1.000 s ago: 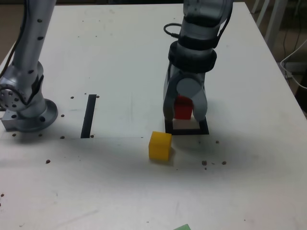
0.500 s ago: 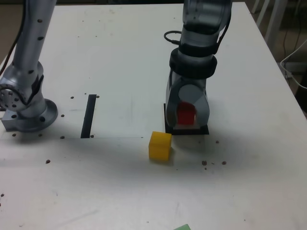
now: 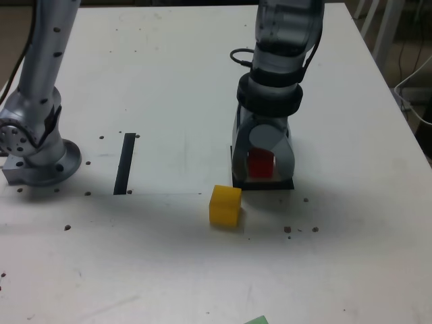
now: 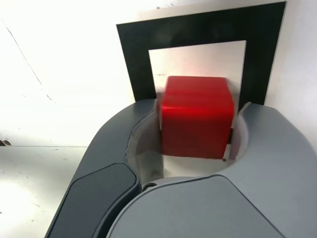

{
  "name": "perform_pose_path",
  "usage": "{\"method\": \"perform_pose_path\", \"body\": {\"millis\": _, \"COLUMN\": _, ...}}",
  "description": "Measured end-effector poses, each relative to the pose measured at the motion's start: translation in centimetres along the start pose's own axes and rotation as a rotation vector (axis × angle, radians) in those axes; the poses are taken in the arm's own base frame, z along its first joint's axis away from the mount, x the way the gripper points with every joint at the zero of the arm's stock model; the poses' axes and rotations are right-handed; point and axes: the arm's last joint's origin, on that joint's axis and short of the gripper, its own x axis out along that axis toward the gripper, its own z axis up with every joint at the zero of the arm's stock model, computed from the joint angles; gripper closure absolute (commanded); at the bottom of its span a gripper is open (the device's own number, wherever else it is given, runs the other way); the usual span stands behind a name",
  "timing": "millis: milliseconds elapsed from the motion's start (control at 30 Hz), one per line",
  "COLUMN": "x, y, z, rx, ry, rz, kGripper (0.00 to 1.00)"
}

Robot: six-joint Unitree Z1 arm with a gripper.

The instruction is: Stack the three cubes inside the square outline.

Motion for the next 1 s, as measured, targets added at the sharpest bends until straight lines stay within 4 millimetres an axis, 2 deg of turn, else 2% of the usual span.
{"method": "perform_pose_path", "body": {"millis": 167, "x": -0.4, "y": 0.1, "z": -0.7, "rx": 0.001, "ry": -0.013, "rz": 0.013, "kGripper": 0.01}}
{"method": "perform_pose_path", "body": {"millis": 467, "x": -2.8, "y": -0.8, "z": -4.1, "rx": 0.006, "ry": -0.06, "rz": 0.052, "kGripper": 0.01}}
{"method": "perform_pose_path", "body": {"millis": 667, "x": -3.4, "y": -2.5, "z": -6.5, "rx": 0.034, "ry": -0.045, "rz": 0.06, "kGripper": 0.01}}
{"method": "perform_pose_path", "body": {"millis": 1000, "x": -3.2, "y": -6.6, "z": -7.9, "rx": 0.087, "ry": -0.015, "rz": 0.073, "kGripper": 0.01}}
